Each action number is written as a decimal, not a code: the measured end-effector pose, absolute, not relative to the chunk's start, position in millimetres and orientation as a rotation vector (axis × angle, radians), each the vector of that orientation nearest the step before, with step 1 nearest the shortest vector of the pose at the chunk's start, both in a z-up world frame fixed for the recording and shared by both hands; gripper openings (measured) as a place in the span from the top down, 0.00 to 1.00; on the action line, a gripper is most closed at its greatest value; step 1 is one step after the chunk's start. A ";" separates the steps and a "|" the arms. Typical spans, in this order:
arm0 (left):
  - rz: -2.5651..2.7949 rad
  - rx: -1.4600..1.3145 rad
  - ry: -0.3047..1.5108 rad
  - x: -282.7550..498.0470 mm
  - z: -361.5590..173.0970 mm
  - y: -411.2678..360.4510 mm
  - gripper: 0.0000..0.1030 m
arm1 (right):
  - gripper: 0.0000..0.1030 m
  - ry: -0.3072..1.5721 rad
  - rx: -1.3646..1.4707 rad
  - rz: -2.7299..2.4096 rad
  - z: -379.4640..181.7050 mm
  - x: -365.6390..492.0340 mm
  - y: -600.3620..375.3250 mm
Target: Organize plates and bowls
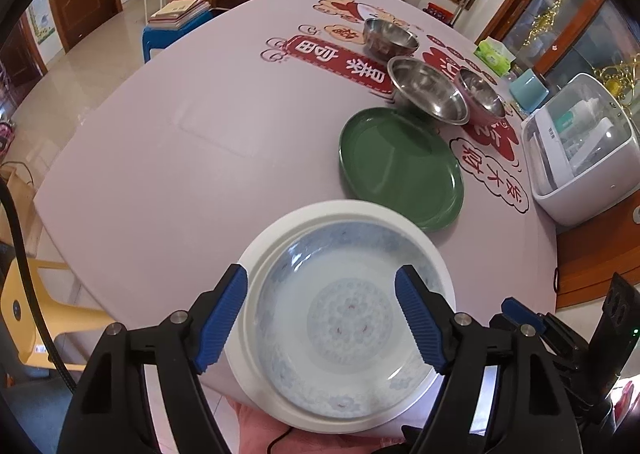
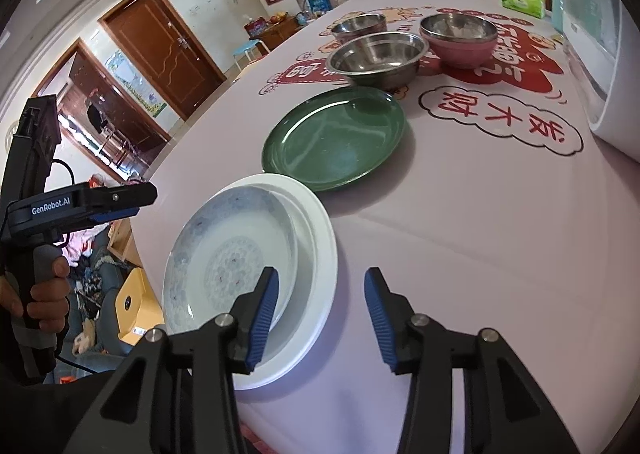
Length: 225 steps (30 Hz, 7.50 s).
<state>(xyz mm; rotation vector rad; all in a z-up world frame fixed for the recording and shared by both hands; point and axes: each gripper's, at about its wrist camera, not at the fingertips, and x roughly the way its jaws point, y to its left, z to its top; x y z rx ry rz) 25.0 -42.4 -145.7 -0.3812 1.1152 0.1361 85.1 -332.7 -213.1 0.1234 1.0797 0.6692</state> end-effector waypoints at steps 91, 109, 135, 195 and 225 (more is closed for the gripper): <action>-0.228 -0.266 1.306 230.9 -251.4 -33.6 0.75 | 0.89 1.195 0.531 0.234 -270.4 194.4 -297.9; -0.168 -0.369 1.262 218.1 -246.8 4.6 0.75 | 0.89 1.204 0.415 0.302 -264.6 214.2 -261.8; -0.102 -0.425 1.200 194.0 -244.4 42.1 0.75 | 0.89 1.153 0.269 0.363 -252.2 226.0 -217.1; -0.325 -0.229 1.111 49.5 -149.6 -3.1 0.75 | 0.86 0.931 0.406 0.241 -175.8 50.5 -262.6; -0.144 -0.189 1.348 25.9 -203.1 -12.8 0.75 | 0.82 1.184 0.333 0.292 -225.0 33.9 -249.9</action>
